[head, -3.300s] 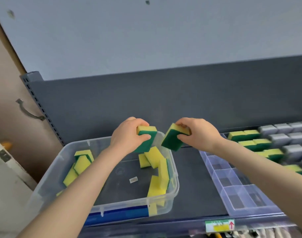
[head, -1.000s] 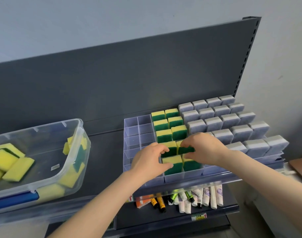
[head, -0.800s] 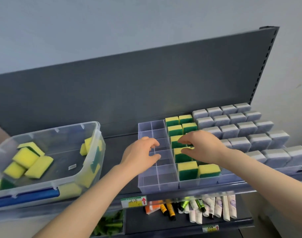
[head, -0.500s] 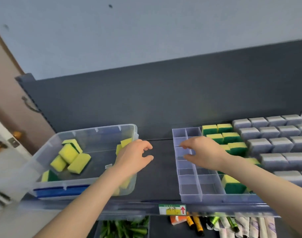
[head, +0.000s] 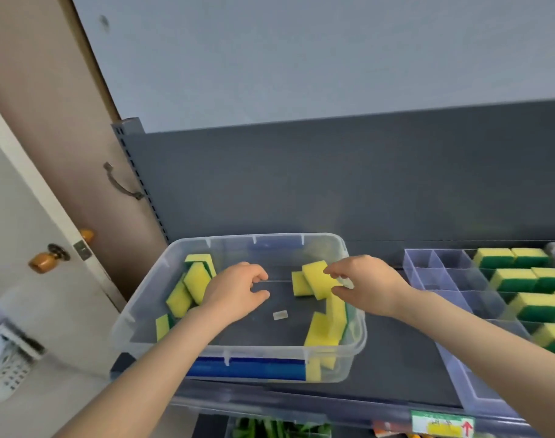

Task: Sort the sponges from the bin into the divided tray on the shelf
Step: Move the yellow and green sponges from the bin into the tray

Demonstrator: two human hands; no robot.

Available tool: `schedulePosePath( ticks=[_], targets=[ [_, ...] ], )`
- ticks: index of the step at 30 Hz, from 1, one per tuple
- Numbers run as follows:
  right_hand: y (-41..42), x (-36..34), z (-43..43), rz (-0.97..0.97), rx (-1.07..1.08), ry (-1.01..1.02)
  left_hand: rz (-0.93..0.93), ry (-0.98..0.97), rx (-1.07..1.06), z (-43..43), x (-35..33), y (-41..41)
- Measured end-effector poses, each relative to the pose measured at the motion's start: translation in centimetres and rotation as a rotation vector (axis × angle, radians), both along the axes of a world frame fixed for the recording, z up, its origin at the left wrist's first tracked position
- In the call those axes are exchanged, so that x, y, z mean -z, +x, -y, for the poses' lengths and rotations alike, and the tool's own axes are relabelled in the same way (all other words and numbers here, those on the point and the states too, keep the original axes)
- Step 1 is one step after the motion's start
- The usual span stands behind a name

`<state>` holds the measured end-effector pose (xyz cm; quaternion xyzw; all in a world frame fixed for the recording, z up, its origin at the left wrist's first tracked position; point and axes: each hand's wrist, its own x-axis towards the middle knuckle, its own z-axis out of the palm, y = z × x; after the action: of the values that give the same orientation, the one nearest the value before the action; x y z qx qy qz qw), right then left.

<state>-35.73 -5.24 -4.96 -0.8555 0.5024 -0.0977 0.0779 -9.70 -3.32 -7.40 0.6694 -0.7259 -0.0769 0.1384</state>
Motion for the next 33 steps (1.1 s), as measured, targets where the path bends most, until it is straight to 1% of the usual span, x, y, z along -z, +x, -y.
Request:
schedulePosePath(
  ticks=[5, 9, 13, 17, 21, 25, 30, 33],
  targets=[
    [4.5, 1.5, 1.1, -0.060, 0.072, 0.073, 0.002, 0.063, -0.018, 1.7, 0.9, 5.0],
    [6.9, 3.1, 2.4, -0.185, 0.134, 0.107, 0.014, 0.137, -0.034, 3.2, 2.2, 8.2],
    [8.5, 4.6, 3.6, -0.262, 0.231, 0.153, 0.066, 0.207, 0.019, 4.2, 3.9, 8.7],
    [9.4, 5.6, 4.5, -0.290, 0.294, 0.153, 0.111, 0.189, 0.043, 4.9, 4.8, 8.6],
    [9.6, 6.7, 5.2, -0.351, 0.360, 0.167, 0.214, 0.205, 0.086, 5.0, 5.4, 8.4],
    [9.7, 7.9, 5.9, -0.468, 0.345, 0.126, 0.370, 0.260, 0.115, 4.8, 6.4, 7.9],
    [9.8, 8.5, 6.3, -0.473, 0.333, 0.070, 0.481, 0.270, 0.122, 4.8, 7.1, 7.7],
    [10.0, 8.5, 6.2, -0.389, 0.276, 0.082, 0.500, 0.254, 0.149, 4.9, 7.2, 7.5]
  ],
)
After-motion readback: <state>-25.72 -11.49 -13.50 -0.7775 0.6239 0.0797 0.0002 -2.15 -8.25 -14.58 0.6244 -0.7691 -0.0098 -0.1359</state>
